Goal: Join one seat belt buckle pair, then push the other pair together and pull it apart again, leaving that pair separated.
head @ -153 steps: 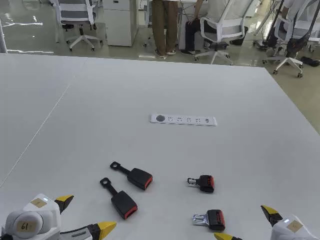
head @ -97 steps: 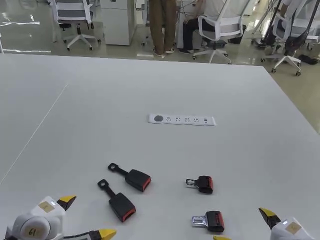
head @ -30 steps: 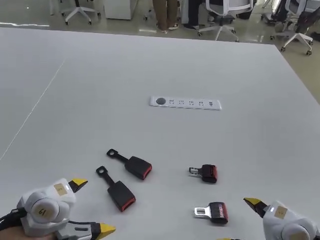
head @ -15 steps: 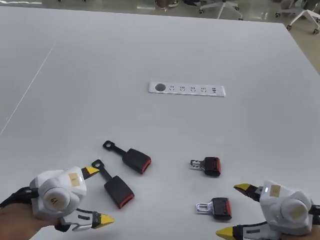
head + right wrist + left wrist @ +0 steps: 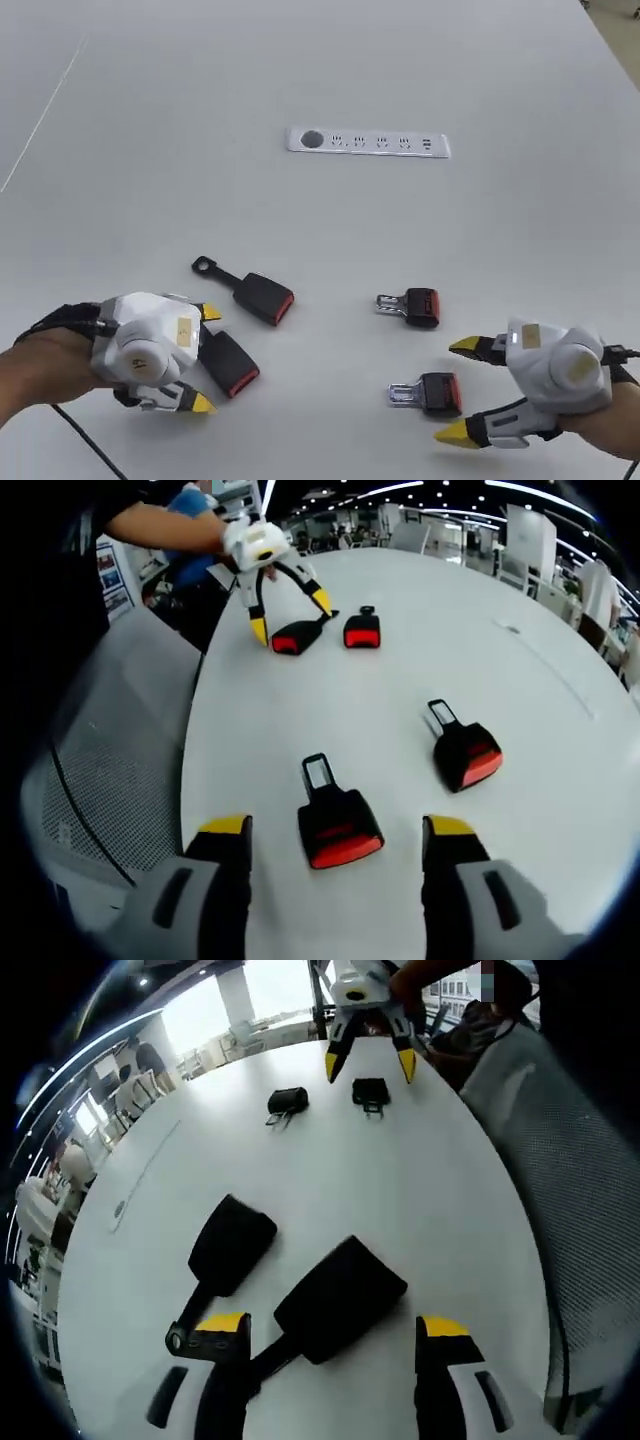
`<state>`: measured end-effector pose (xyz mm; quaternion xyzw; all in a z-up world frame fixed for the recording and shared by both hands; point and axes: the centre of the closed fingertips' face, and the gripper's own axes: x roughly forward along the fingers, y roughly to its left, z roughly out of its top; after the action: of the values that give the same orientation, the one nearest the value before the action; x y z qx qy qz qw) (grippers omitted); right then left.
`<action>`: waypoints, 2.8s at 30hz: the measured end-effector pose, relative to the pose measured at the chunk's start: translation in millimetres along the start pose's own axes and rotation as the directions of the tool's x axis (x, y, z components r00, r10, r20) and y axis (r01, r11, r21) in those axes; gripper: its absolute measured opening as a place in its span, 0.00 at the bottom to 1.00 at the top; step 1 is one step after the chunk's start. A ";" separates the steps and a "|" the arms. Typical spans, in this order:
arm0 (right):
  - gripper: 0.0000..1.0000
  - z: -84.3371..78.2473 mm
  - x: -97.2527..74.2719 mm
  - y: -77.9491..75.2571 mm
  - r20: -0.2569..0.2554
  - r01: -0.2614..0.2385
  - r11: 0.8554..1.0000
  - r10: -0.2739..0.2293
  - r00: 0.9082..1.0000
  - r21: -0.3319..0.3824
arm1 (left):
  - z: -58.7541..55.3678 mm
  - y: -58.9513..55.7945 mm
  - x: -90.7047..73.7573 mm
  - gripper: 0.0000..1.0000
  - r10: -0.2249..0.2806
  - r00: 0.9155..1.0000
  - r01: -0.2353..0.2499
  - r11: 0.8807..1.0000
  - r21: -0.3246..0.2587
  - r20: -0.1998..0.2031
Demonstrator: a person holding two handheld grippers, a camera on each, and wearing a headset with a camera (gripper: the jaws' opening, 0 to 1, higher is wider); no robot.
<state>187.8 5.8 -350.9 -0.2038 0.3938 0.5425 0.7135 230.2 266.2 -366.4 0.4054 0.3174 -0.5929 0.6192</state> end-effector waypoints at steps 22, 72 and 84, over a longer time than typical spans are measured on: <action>0.51 -15.1 11.3 7.2 -0.105 -0.086 0.990 0.074 0.992 -0.115 | 1.1 -1.0 6.1 0.41 -0.133 0.991 0.134 0.990 0.045 -0.029; 0.33 27.4 51.8 17.2 -0.217 -0.111 0.973 0.066 0.974 -0.204 | 5.4 -21.6 6.4 0.35 -0.042 0.990 0.007 0.969 -0.248 -0.136; 0.33 61.8 79.2 28.6 -0.168 -0.120 0.970 0.085 0.982 -0.211 | 5.1 -21.8 6.5 0.35 -0.040 0.991 0.006 0.968 -0.249 -0.129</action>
<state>190.2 108.2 -371.5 -0.3034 0.3965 0.6012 0.6240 208.8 259.4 -372.4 0.3597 0.4343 -0.5274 0.6355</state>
